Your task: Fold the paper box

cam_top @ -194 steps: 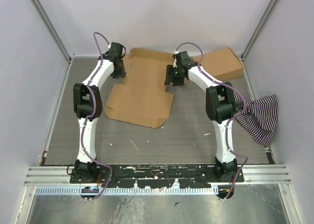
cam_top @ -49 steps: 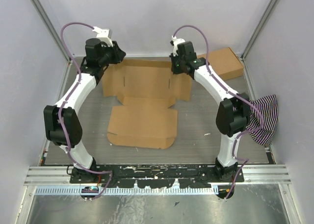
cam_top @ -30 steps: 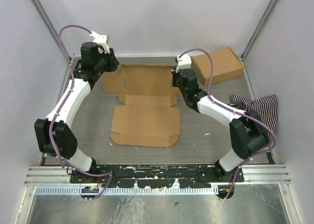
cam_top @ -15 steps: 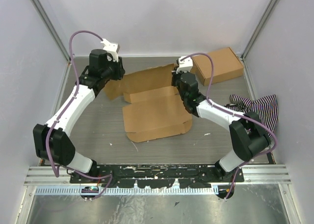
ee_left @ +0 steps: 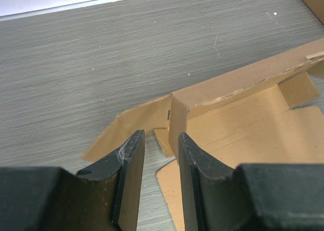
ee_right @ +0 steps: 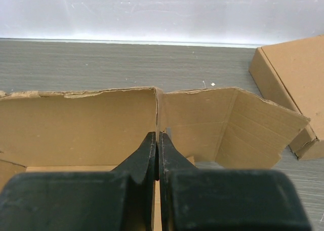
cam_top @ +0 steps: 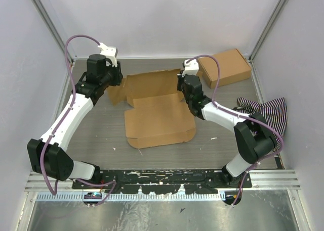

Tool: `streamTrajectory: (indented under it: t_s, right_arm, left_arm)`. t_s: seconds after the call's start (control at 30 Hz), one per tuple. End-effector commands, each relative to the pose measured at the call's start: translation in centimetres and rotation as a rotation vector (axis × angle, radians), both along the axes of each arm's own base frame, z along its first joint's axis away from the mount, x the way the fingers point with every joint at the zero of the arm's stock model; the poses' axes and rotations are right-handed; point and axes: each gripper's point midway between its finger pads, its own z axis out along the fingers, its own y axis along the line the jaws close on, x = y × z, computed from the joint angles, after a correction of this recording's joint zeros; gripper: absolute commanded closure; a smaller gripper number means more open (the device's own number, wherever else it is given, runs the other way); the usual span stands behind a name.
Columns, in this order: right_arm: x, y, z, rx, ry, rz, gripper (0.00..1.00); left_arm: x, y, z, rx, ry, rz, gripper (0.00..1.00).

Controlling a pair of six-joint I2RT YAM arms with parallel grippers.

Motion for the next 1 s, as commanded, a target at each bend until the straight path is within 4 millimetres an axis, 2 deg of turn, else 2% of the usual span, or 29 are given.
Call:
streamTrajectory:
  t_s: [0.0, 0.17, 0.33, 0.73, 0.83, 0.97]
  right_arm:
    - [0.7, 0.5, 3.0, 0.074, -0.055, -0.015, 0.99]
    - [0.8, 0.7, 2.4, 0.067, -0.033, -0.016, 0.99]
    - [0.7, 0.9, 2.3, 0.07, -0.025, -0.005, 0.99]
    - [0.5, 1.2, 2.1, 0.067, -0.016, 0.018, 0.99]
    - [0.5, 1.4, 2.0, 0.066, -0.013, 0.025, 0.99]
    - [0.5, 1.6, 1.8, 0.059, -0.002, 0.039, 0.99]
  left_arm:
    - [-0.6, -0.2, 0.0, -0.018, 0.008, -0.001, 0.6]
    - [-0.8, -1.5, 0.1, -0.049, 0.028, -0.039, 0.61]
    - [-0.6, -1.7, -1.5, -0.015, 0.056, -0.05, 0.61]
    - [2.4, -1.8, -3.4, 0.043, 0.069, -0.03, 0.62]
    - [2.8, -1.7, -4.1, 0.057, 0.083, -0.019, 0.69]
    - [3.0, -1.7, -4.5, 0.047, 0.08, -0.007, 0.89]
